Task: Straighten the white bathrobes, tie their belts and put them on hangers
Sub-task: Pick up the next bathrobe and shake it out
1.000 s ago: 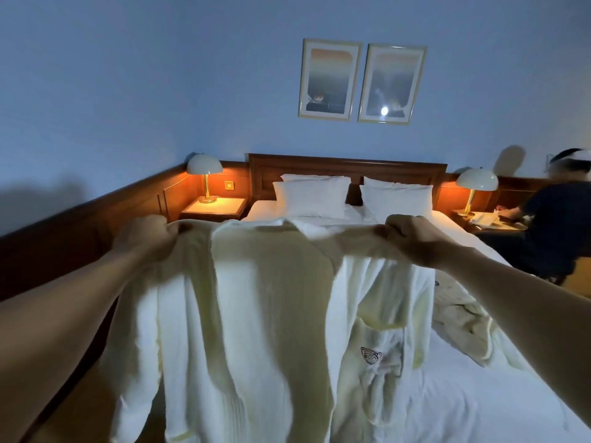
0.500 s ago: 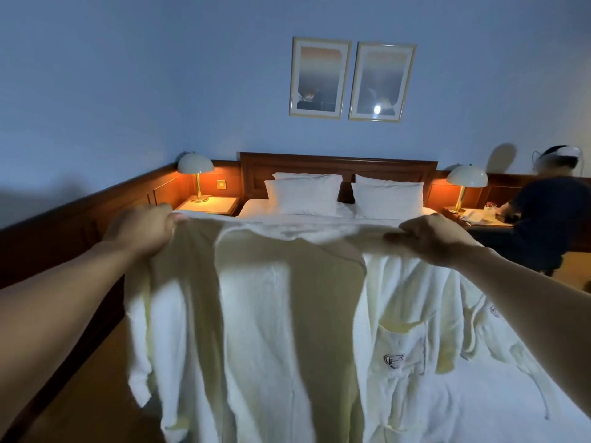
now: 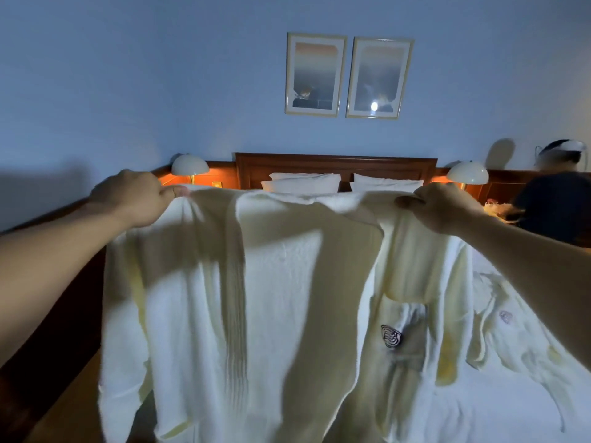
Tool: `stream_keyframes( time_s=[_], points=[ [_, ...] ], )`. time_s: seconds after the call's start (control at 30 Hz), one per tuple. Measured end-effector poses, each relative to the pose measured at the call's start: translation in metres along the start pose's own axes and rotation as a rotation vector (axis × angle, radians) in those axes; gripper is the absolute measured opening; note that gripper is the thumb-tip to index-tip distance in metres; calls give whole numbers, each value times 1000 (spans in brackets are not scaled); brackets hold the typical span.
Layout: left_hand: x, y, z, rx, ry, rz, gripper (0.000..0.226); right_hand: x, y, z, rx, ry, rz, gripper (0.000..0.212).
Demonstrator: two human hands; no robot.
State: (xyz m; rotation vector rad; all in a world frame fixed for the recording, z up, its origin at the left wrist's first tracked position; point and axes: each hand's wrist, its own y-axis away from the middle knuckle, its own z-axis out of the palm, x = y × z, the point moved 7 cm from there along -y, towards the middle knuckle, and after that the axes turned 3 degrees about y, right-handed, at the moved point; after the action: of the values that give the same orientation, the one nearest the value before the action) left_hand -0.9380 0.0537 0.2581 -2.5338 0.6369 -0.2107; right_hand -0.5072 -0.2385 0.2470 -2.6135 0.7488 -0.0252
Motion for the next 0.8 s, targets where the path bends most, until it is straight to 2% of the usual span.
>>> stream_keyframes(
  time_s=[0.1, 0.2, 0.37, 0.5, 0.6, 0.63, 0.73, 0.8],
  points=[
    [5, -55, -13, 12, 13, -22, 103, 0, -57, -21, 64, 25, 48, 48],
    [18, -107, -12, 19, 9, -35, 99, -1, -117, -24, 91, 70, 59, 56],
    [32, -211, 75, -65, 10, -28, 95, 3, -231, 41, 89, 148, 99, 57],
    [51, -300, 204, -143, 55, -7, 78, 5, -339, 156, 93, 193, 109, 54],
    [53, -364, 326, -93, 87, 74, 95, 10, -407, 258, 67, 207, 150, 52],
    [53, -380, 370, -79, 75, 81, 92, 12, -427, 298, 43, 187, 179, 50],
    [55, -390, 491, -167, 155, -69, 57, 9, -458, 425, -67, 22, 322, 39],
    [62, -350, 568, -286, 249, -168, 59, -1, -437, 520, -233, 20, 351, 50]
  ],
)
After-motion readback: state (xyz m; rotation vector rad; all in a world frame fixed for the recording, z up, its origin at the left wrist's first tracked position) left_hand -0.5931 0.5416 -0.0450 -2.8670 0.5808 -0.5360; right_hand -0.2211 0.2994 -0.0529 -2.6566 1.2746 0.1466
